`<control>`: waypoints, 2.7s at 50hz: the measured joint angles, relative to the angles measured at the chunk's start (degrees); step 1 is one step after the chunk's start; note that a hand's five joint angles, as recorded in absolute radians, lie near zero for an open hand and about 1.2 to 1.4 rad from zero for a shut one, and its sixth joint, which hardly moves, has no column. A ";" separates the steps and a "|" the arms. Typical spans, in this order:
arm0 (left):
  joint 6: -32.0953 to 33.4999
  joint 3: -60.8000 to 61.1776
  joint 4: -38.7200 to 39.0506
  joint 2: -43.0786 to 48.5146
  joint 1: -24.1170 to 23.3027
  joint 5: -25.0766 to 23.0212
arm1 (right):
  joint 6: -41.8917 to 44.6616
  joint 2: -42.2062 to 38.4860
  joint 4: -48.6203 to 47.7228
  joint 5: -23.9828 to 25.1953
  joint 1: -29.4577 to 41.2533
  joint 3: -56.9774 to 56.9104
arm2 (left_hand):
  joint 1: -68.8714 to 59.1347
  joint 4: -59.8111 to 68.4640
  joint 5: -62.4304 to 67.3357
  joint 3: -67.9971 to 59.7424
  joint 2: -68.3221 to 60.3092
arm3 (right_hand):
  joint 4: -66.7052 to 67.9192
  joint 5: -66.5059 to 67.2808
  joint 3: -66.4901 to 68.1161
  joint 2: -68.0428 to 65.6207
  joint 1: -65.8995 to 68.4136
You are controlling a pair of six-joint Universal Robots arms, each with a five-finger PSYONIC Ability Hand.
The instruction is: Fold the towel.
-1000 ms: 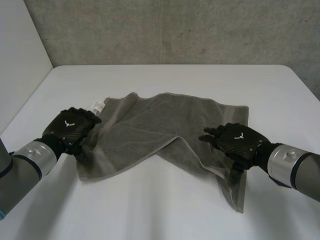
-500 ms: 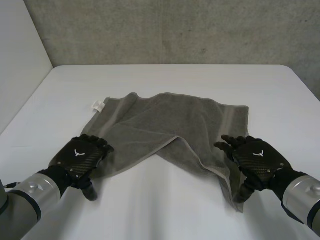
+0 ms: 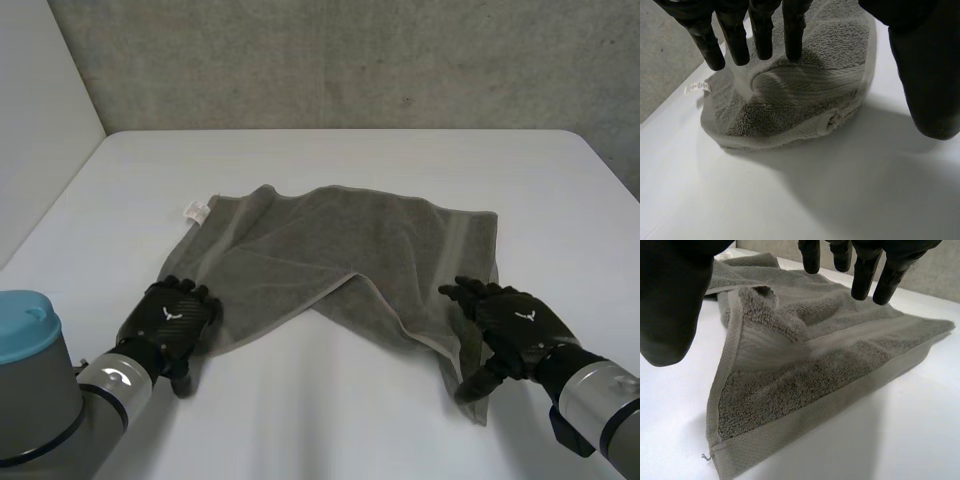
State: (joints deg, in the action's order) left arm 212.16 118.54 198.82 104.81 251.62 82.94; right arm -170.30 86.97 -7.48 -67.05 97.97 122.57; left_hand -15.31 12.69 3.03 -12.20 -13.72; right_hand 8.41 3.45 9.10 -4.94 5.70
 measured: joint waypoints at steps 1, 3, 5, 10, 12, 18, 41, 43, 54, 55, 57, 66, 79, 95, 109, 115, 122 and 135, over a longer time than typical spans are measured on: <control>0.01 -0.10 0.44 0.32 -0.20 0.15 | -0.32 -0.77 -0.41 -0.07 0.07 -0.02 | 0.00 0.00 0.00 0.00 0.00 | 0.00 0.00 0.00 0.00 0.00; 0.00 -0.35 1.00 0.93 -0.58 0.35 | -0.71 -2.19 -0.95 -0.23 0.19 -0.08 | 0.00 0.00 0.07 0.00 0.00 | 0.00 0.00 0.00 -0.07 0.10; -0.02 -0.72 1.41 1.70 -1.04 0.57 | -0.94 -3.77 -1.40 -0.41 0.36 -0.25 | -0.01 0.00 0.17 0.00 -0.12 | 0.00 0.00 0.00 -0.07 0.18; -0.06 -1.36 2.45 2.82 -1.60 1.29 | -1.01 -6.04 -2.14 -0.61 0.69 -0.74 | -6.39 0.00 9.07 0.00 -8.36 | 0.00 0.00 0.00 -4.45 3.83; -0.07 -1.53 3.23 3.09 -1.74 1.69 | -0.96 -6.79 -2.40 -0.64 0.86 -1.03 | -12.17 0.00 14.48 0.00 -13.81 | 0.00 0.00 0.00 -5.06 4.28; -0.04 -1.75 4.33 3.06 -1.89 2.29 | -0.72 -7.96 -2.59 -0.55 1.12 -1.56 | -18.27 0.00 20.55 0.00 -19.88 | 0.00 0.00 0.00 -5.08 4.34; 3.42 0.94 2.04 0.23 -1.67 2.49 | -0.24 -9.44 -3.57 0.05 0.70 -1.29 | -13.28 0.00 14.11 0.00 -15.16 | 0.00 0.00 0.00 -5.07 4.34; 3.60 1.28 2.04 0.09 -1.56 2.48 | -0.23 -9.48 -3.72 0.09 0.60 -1.17 | -13.28 0.00 14.10 0.00 -15.15 | 0.00 0.00 -0.01 -5.07 4.34; 3.68 1.11 3.20 1.31 -0.07 2.29 | -0.10 -11.02 -4.45 0.15 0.66 -1.00 | -15.47 0.00 17.89 0.00 -17.11 | 0.00 0.00 0.00 -5.08 4.36; 3.68 1.06 3.39 1.48 0.02 2.29 | -0.09 -11.11 -4.52 0.15 0.66 -0.99 | -16.88 0.00 19.14 0.00 -18.46 | 0.00 0.00 0.00 -5.08 4.37; 3.69 0.84 4.27 2.08 0.32 2.29 | -0.05 -11.39 -4.87 0.18 0.65 -0.92 | -29.39 0.00 31.14 0.00 -31.38 | 0.00 1.80 0.00 -9.32 8.67; 3.70 -1.37 5.79 2.78 1.05 2.23 | 0.00 -11.56 -5.94 0.49 -0.03 -0.60 | -57.33 0.00 62.73 0.00 -61.93 | 0.00 46.96 0.00 -50.50 48.10; 3.22 -4.22 -1.18 -2.60 2.63 1.03 | 2.03 -9.78 -2.53 1.52 -0.94 -1.59 | -57.38 0.00 62.80 0.00 -62.59 | 0.00 50.11 0.00 -57.79 54.09; 1.76 -1.66 -3.76 -11.25 7.66 -2.15 | 7.61 -5.80 3.21 1.97 -6.39 -0.18 | -57.41 0.00 62.81 0.00 -62.60 | 0.00 -0.07 0.00 -6.44 5.75; -4.49 -1.22 -5.96 -14.54 10.45 -6.34 | 7.62 -4.00 2.71 3.62 -6.48 2.43 | -57.54 0.00 62.81 0.00 -62.61 | 0.00 53.98 0.00 -63.00 62.32; -5.21 -1.00 -6.42 -14.57 10.58 -6.53 | 8.59 -2.20 4.10 6.83 -6.90 1.11 | -57.54 0.00 62.81 0.00 -62.78 | 0.00 62.58 0.01 -71.31 68.25; -5.13 -1.58 -10.75 -15.22 12.31 -8.17 | 21.78 2.67 16.98 12.19 -11.36 -6.25 | -57.54 0.00 62.81 0.00 -62.78 | 0.00 62.70 0.01 -71.31 68.25; -5.26 -13.24 -26.25 -11.17 15.86 -14.13 | 55.00 -4.93 35.95 7.71 -15.98 -29.03 | -57.55 0.00 63.15 0.00 -62.78 | 0.00 62.77 0.01 -71.35 68.26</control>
State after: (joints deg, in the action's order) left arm 206.89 105.30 172.57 93.65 267.48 68.81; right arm -115.30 82.04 28.47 -59.34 81.99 93.54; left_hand -72.86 12.69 66.18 -12.20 -76.50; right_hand 8.41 66.22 9.11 -76.29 73.96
